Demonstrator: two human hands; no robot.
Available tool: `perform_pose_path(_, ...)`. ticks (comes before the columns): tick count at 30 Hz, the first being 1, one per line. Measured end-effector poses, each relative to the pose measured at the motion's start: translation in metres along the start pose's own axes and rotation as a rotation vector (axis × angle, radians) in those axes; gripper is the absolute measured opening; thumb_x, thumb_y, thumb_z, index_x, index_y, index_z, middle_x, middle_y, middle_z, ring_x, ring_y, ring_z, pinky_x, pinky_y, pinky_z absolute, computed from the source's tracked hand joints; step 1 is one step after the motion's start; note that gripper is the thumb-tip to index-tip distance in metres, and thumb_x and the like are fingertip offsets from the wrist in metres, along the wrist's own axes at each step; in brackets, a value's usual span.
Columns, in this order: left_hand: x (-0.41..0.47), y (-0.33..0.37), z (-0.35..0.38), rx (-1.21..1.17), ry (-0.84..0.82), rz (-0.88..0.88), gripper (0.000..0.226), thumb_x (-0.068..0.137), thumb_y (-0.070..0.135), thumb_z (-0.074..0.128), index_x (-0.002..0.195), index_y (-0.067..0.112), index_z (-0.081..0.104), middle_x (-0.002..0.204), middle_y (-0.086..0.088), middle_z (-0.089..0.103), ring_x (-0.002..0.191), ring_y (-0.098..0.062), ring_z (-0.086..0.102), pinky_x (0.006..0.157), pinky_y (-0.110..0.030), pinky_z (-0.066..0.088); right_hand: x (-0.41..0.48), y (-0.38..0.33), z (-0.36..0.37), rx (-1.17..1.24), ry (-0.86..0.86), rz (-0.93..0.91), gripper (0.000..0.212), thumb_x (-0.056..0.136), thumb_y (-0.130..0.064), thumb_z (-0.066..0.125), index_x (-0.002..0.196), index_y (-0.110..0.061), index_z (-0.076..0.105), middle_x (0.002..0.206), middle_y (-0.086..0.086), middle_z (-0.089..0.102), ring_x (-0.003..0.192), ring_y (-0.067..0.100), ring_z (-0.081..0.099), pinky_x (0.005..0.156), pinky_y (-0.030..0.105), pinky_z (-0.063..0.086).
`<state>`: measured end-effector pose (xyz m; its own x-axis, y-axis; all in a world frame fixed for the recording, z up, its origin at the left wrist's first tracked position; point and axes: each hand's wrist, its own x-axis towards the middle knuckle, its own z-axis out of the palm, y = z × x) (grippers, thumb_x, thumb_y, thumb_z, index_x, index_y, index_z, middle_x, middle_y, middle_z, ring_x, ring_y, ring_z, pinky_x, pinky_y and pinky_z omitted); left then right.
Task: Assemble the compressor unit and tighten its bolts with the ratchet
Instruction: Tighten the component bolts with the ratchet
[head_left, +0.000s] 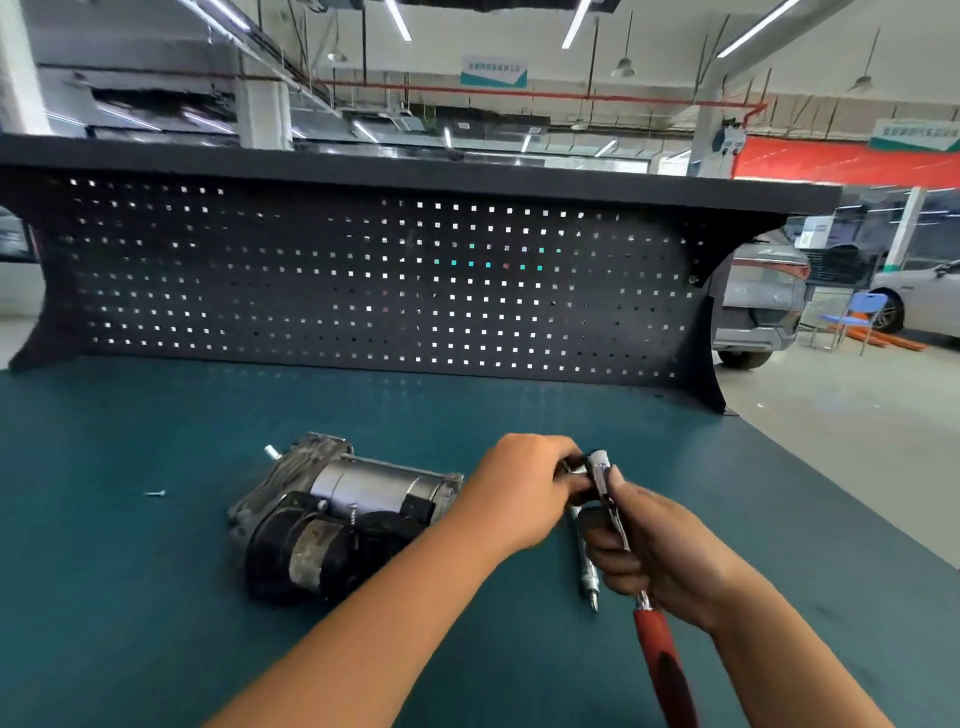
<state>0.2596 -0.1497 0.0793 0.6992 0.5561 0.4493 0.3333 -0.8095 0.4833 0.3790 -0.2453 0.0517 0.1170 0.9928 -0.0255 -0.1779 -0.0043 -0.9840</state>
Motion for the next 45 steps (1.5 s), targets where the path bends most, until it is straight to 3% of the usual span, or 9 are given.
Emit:
perform_pose_path(10, -0.033, -0.044, -0.071, -0.397, -0.042, 0.046, 0.038, 0.08, 0.009, 0.072, 0.103, 0.037, 0.063, 0.09, 0.01, 0.071, 0.083, -0.003, 0.067, 0.082, -0.019, 0.051, 0.023, -0.06, 0.072, -1.21, 0.08, -0.242, 0.035, 0.094, -0.045, 0.045, 0.068, -0.023, 0.052, 0.047, -0.009, 0.043, 0.039, 0.002, 0.037, 0.043, 0.014, 0.029)
perform_pose_path(16, -0.042, -0.063, -0.099, -0.547, 0.237, -0.012, 0.037, 0.079, 0.0, 0.069, 0.084, 0.036, 0.065, 0.075, 0.013, 0.071, 0.07, -0.007, 0.068, 0.07, -0.02, 0.054, 0.035, -0.063, 0.104, -1.313, 0.433, -0.712, 0.028, 0.091, -0.04, 0.055, 0.093, -0.013, 0.064, 0.077, 0.002, 0.057, 0.073, 0.017, 0.051, 0.067, 0.028, 0.04)
perform_pose_path(18, -0.046, -0.075, -0.107, -0.672, 0.301, -0.056, 0.03, 0.082, -0.002, 0.066, 0.087, 0.027, 0.068, 0.072, 0.007, 0.072, 0.065, -0.01, 0.068, 0.063, -0.022, 0.055, 0.028, -0.049, 0.104, -1.104, 0.649, -1.0, 0.032, 0.089, -0.037, 0.057, 0.077, -0.008, 0.062, 0.067, -0.002, 0.054, 0.063, 0.011, 0.047, 0.06, 0.023, 0.038)
perform_pose_path(21, -0.051, -0.092, -0.115, -0.905, 0.38, -0.128, 0.023, 0.083, -0.002, 0.063, 0.087, 0.02, 0.07, 0.072, -0.002, 0.072, 0.064, -0.015, 0.068, 0.057, -0.02, 0.053, 0.019, -0.018, 0.109, -0.721, 0.676, -0.798, 0.054, 0.082, -0.054, 0.055, 0.053, -0.008, 0.055, 0.043, 0.0, 0.047, 0.041, 0.006, 0.038, 0.045, 0.017, 0.029)
perform_pose_path(24, -0.057, -0.107, -0.117, -1.045, 0.355, -0.153, 0.017, 0.074, 0.011, 0.066, 0.084, 0.023, 0.074, 0.075, -0.006, 0.072, 0.065, -0.019, 0.069, 0.058, -0.022, 0.053, 0.033, -0.01, 0.109, -0.098, 0.406, -0.378, 0.039, 0.068, -0.053, 0.061, 0.085, -0.018, 0.067, 0.078, 0.005, 0.072, 0.073, 0.015, 0.066, 0.068, 0.028, 0.048)
perform_pose_path(27, -0.061, -0.113, -0.107, -1.081, 0.297, -0.141, 0.02, 0.069, 0.013, 0.066, 0.083, 0.023, 0.075, 0.077, -0.007, 0.073, 0.067, -0.02, 0.07, 0.058, -0.022, 0.053, 0.056, -0.021, 0.115, 0.629, 0.181, -0.408, 0.027, 0.07, -0.033, 0.059, 0.094, -0.021, 0.063, 0.094, 0.003, 0.07, 0.096, 0.024, 0.065, 0.091, 0.04, 0.044)
perform_pose_path(30, -0.062, -0.118, -0.096, -1.048, 0.262, -0.125, 0.025, 0.07, 0.012, 0.068, 0.092, 0.021, 0.072, 0.084, -0.005, 0.074, 0.075, -0.02, 0.072, 0.063, -0.022, 0.054, 0.075, -0.03, 0.127, 0.994, 0.207, -0.594, 0.015, 0.06, -0.015, 0.067, 0.053, -0.015, 0.054, 0.053, -0.003, 0.05, 0.053, 0.015, 0.059, 0.078, 0.034, 0.046)
perform_pose_path(36, -0.076, -0.147, -0.099, -0.78, 0.14, -0.162, 0.048, 0.071, 0.054, 0.053, 0.109, 0.025, 0.062, 0.088, 0.004, 0.074, 0.083, -0.01, 0.069, 0.069, -0.015, 0.049, 0.098, -0.023, 0.118, 1.293, 0.269, -0.604, 0.028, 0.067, -0.008, 0.055, 0.043, -0.013, 0.041, 0.044, -0.006, 0.032, 0.038, 0.01, 0.038, 0.07, 0.026, 0.043)
perform_pose_path(45, -0.084, -0.147, -0.092, -0.909, -0.114, -0.329, 0.028, 0.074, -0.012, 0.069, 0.087, 0.012, 0.07, 0.08, -0.002, 0.074, 0.071, -0.007, 0.07, 0.054, -0.012, 0.048, 0.108, 0.0, 0.121, 1.331, 0.306, -0.575, 0.027, 0.067, -0.005, 0.056, 0.044, -0.013, 0.043, 0.045, -0.005, 0.035, 0.039, 0.01, 0.039, 0.073, 0.028, 0.044)
